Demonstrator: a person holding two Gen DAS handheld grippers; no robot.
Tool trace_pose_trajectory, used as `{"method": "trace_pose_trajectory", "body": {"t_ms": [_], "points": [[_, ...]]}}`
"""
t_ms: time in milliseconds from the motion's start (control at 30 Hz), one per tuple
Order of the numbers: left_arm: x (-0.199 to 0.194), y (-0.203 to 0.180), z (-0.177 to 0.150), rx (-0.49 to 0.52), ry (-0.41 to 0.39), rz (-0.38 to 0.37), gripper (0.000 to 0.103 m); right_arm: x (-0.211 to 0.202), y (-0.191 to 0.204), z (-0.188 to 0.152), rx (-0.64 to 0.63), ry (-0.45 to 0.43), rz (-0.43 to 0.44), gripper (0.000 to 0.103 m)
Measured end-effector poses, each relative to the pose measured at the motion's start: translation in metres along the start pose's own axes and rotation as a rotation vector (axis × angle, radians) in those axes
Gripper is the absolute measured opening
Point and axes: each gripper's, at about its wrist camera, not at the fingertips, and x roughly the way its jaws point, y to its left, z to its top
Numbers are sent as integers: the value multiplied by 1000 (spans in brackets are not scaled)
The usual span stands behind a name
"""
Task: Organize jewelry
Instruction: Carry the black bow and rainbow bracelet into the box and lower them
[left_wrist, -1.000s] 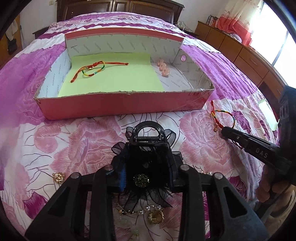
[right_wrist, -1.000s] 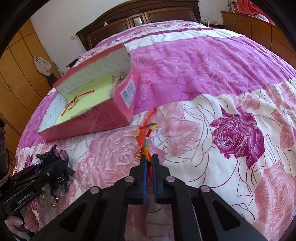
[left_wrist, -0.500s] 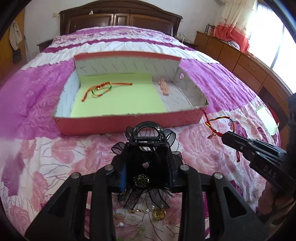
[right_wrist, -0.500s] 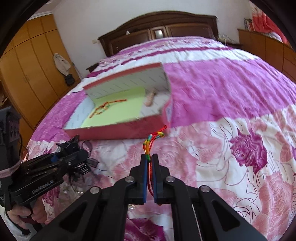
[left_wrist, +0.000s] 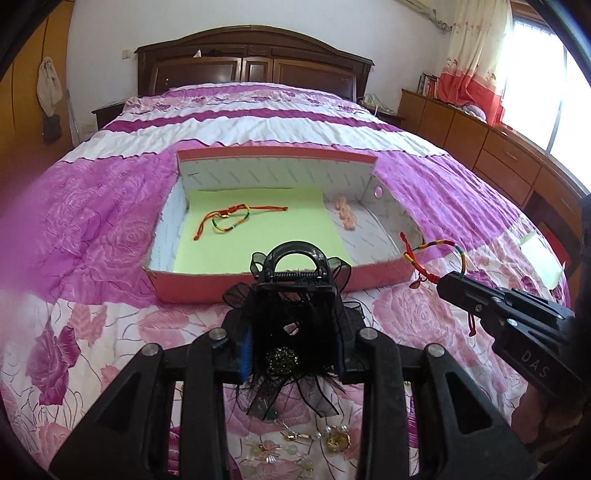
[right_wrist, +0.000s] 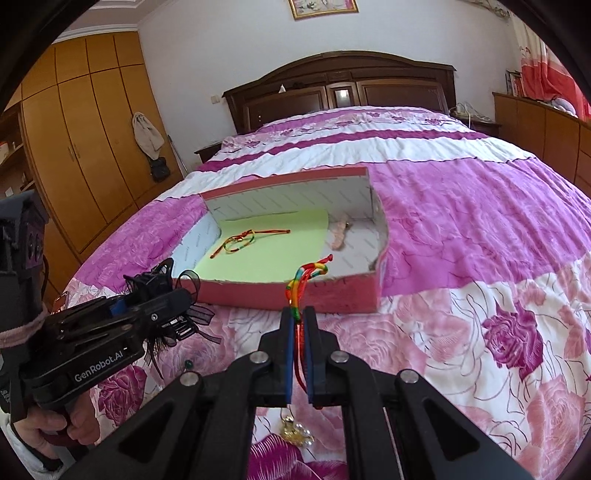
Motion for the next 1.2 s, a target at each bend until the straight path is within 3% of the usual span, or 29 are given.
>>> {"method": "trace_pose_trajectory", "body": {"t_ms": [800, 1200], "points": [[20, 21, 27, 12, -148, 96, 25, 46, 18, 35, -57, -105, -7, 6], [58, 39, 46, 0, -152, 139, 25, 92, 19, 52, -84, -64, -41, 6]]}}
